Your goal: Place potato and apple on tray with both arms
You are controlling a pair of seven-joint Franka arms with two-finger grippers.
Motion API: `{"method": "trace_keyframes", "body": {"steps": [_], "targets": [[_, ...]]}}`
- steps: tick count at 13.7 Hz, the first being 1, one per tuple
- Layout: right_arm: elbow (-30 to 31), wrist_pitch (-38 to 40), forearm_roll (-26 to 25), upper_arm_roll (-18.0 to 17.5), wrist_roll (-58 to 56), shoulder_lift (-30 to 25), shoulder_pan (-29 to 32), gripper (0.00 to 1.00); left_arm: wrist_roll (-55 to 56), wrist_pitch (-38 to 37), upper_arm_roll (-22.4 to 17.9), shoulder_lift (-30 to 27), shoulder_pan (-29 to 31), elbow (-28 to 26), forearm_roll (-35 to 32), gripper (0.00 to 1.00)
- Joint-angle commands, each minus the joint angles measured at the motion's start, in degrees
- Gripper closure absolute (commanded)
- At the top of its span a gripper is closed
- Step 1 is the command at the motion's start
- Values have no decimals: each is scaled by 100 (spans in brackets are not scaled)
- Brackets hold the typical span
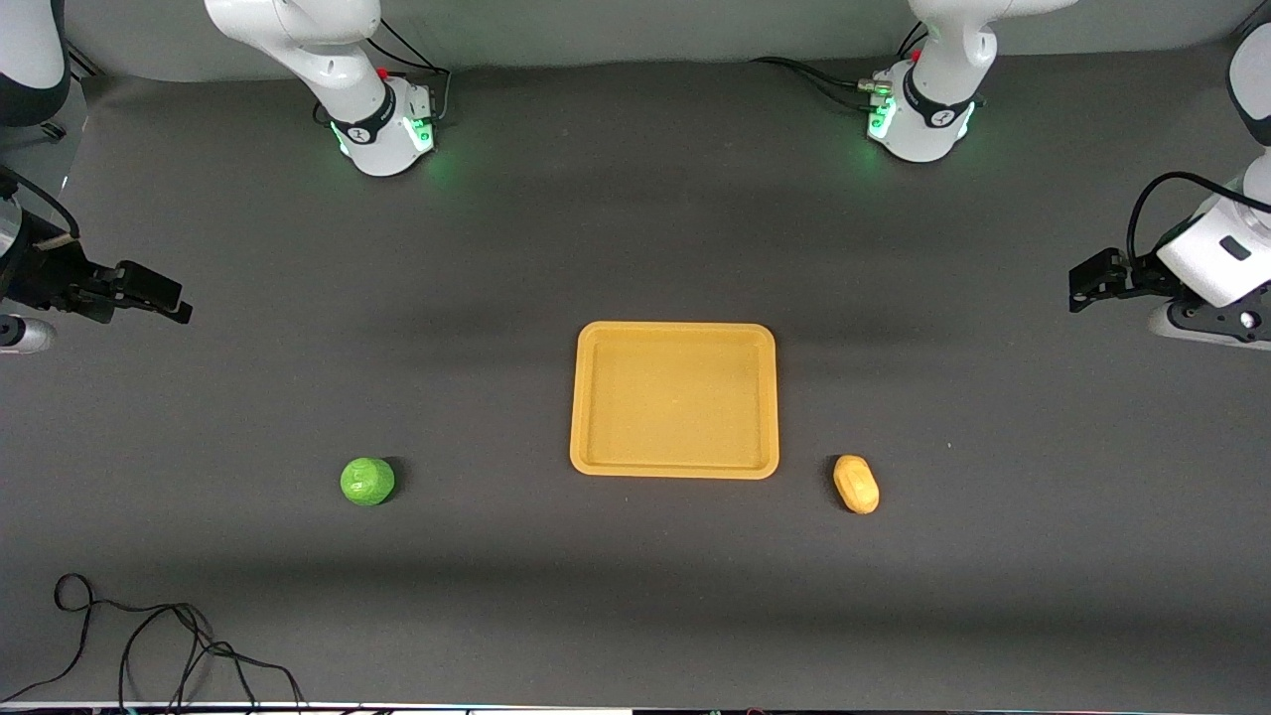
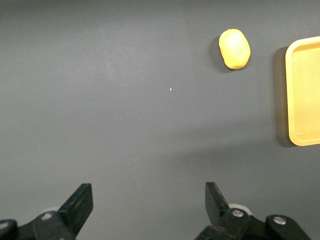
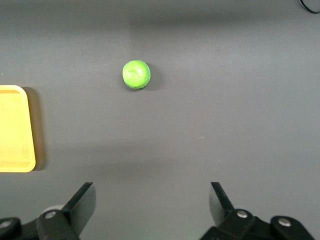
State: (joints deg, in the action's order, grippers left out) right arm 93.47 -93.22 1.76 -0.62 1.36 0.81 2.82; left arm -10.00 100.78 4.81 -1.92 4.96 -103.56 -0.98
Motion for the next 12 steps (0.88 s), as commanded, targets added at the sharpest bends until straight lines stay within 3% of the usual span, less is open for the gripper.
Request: {"method": "trace_keyframes", "body": {"steps": [1,8,12], "targets": [[-119,50,-1,53,66,16,-71,0,78,-146,-16,52,-56,134,-8,0],[-224,76,-9,53,14,121,-79,0,95,-111,-7,87,-65,99,36,0],[-224,50,-106,53,-13,148,-79,0,1007,64,55,665,-495,-50,-25,0]]}}
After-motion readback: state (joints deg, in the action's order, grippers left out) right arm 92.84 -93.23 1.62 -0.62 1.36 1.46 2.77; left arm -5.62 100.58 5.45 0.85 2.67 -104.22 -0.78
